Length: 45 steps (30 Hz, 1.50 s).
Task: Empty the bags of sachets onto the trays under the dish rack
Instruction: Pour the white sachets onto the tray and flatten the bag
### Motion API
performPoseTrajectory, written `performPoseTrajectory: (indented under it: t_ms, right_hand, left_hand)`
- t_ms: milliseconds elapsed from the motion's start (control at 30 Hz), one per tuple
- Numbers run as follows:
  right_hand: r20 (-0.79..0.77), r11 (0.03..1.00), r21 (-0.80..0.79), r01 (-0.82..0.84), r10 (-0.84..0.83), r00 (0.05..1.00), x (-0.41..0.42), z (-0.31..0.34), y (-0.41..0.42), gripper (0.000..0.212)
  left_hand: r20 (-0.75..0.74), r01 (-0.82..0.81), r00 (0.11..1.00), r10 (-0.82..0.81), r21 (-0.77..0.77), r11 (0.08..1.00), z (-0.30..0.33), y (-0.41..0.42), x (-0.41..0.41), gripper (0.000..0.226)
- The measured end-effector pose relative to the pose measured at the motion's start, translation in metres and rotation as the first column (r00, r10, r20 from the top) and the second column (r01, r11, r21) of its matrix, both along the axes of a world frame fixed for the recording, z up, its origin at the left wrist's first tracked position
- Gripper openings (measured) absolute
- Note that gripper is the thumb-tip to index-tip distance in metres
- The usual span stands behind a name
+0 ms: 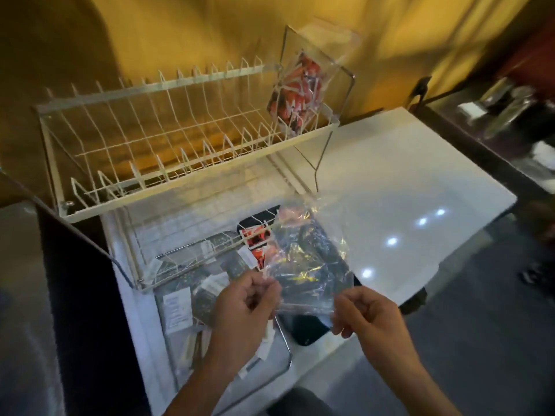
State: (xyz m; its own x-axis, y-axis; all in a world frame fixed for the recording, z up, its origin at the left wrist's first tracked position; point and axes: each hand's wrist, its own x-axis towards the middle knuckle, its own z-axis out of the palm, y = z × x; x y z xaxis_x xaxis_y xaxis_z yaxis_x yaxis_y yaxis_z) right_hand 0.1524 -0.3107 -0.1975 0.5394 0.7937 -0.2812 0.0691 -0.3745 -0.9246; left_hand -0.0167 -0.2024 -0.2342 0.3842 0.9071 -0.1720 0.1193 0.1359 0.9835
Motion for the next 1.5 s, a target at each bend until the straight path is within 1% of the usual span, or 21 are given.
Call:
performPoseTrajectory:
  t_ms: [133, 233, 333, 400, 500, 633, 733, 867, 1000, 1033, 1100, 1167, 1200, 1267, 1333, 1400, 1467, 1500]
  right_hand:
    - [0.006, 0.995, -0.027, 0.093, -0.093, 0.996, 0.010, -0.009, -0.018, 0.014]
    - [0.060, 0.995, -0.026, 0.100, -0.099, 0.993, 0.028, -0.012, -0.021, 0.016]
    - [0.075, 0.994, -0.024, 0.108, -0.106, 0.992, 0.057, -0.017, -0.020, 0.017]
    - [0.111, 0.993, -0.042, 0.111, -0.106, 0.988, 0.083, -0.027, -0.018, 0.018]
    - [0.180, 0.994, -0.067, 0.087, -0.074, 0.981, 0.130, -0.040, -0.015, 0.020]
    - [0.256, 0.993, -0.111, 0.044, -0.014, 0.967, 0.195, -0.051, -0.010, 0.016]
    - [0.266, 0.987, -0.159, 0.011, 0.032, 0.963, 0.234, -0.061, -0.002, 0.013]
    - [0.281, 0.974, -0.216, -0.067, 0.128, 0.951, 0.269, -0.075, 0.009, 0.015]
    - [0.346, 0.949, -0.276, -0.154, 0.247, 0.905, 0.291, -0.083, 0.020, 0.017]
    - [0.355, 0.943, -0.286, -0.171, 0.270, 0.895, 0.294, -0.084, 0.023, 0.018]
    - [0.360, 0.938, -0.286, -0.193, 0.293, 0.886, 0.300, -0.087, 0.028, 0.022]
    - [0.392, 0.942, -0.272, -0.194, 0.293, 0.872, 0.304, -0.091, 0.032, 0.027]
    - [0.423, 0.943, -0.257, -0.211, 0.306, 0.853, 0.305, -0.094, 0.034, 0.028]
    - [0.497, 0.932, -0.230, -0.281, 0.361, 0.789, 0.306, -0.100, 0.036, 0.029]
    - [0.568, 0.907, -0.235, -0.348, 0.419, 0.708, 0.303, -0.106, 0.038, 0.030]
    - [0.610, 0.872, -0.259, -0.416, 0.481, 0.629, 0.299, -0.113, 0.039, 0.031]
    - [0.622, 0.833, -0.303, -0.462, 0.541, 0.566, 0.296, -0.117, 0.040, 0.033]
    - [0.628, 0.821, -0.323, -0.470, 0.558, 0.543, 0.296, -0.118, 0.039, 0.035]
  left_hand:
    - [-0.061, 0.083, 0.995, -0.083, -0.012, 0.997, -0.013, -0.011, 0.014, 0.017]
    - [-0.110, 0.100, 0.989, -0.102, -0.024, 0.995, -0.014, -0.016, 0.028, 0.027]
    - [-0.176, 0.148, 0.973, -0.149, -0.016, 0.989, -0.013, -0.018, 0.051, 0.034]
    - [-0.188, 0.161, 0.968, -0.165, -0.033, 0.986, -0.014, -0.018, 0.075, 0.040]
    - [-0.237, 0.160, 0.957, -0.169, -0.055, 0.986, -0.018, -0.023, 0.119, 0.054]
    - [-0.290, 0.160, 0.937, -0.197, -0.145, 0.976, -0.023, -0.028, 0.175, 0.070]
    - [-0.361, 0.152, 0.910, -0.204, -0.167, 0.974, -0.028, -0.028, 0.207, 0.073]
    - [-0.456, 0.138, 0.871, -0.185, -0.134, 0.981, -0.031, -0.032, 0.235, 0.076]
    - [-0.609, 0.131, 0.777, -0.161, -0.094, 0.987, -0.027, -0.035, 0.252, 0.083]
    - [-0.649, 0.137, 0.747, -0.145, -0.063, 0.989, -0.026, -0.034, 0.254, 0.081]
    - [-0.723, 0.179, 0.682, -0.107, 0.023, 0.984, -0.025, -0.030, 0.258, 0.069]
    - [-0.793, 0.280, 0.603, -0.080, 0.116, 0.953, -0.024, -0.023, 0.261, 0.057]
    - [-0.827, 0.346, 0.560, -0.061, 0.166, 0.923, -0.024, -0.019, 0.263, 0.054]
    - [-0.880, 0.474, 0.473, -0.040, 0.215, 0.854, -0.025, -0.010, 0.268, 0.052]
    - [-0.921, 0.580, 0.384, -0.074, 0.178, 0.795, -0.029, -0.005, 0.273, 0.058]
    - [-0.944, 0.641, 0.307, -0.124, 0.109, 0.760, -0.037, -0.003, 0.277, 0.065]
    - [-0.955, 0.654, 0.262, -0.141, 0.069, 0.753, -0.044, -0.003, 0.278, 0.073]
    - [-0.957, 0.646, 0.255, -0.137, 0.063, 0.761, -0.047, -0.003, 0.278, 0.076]
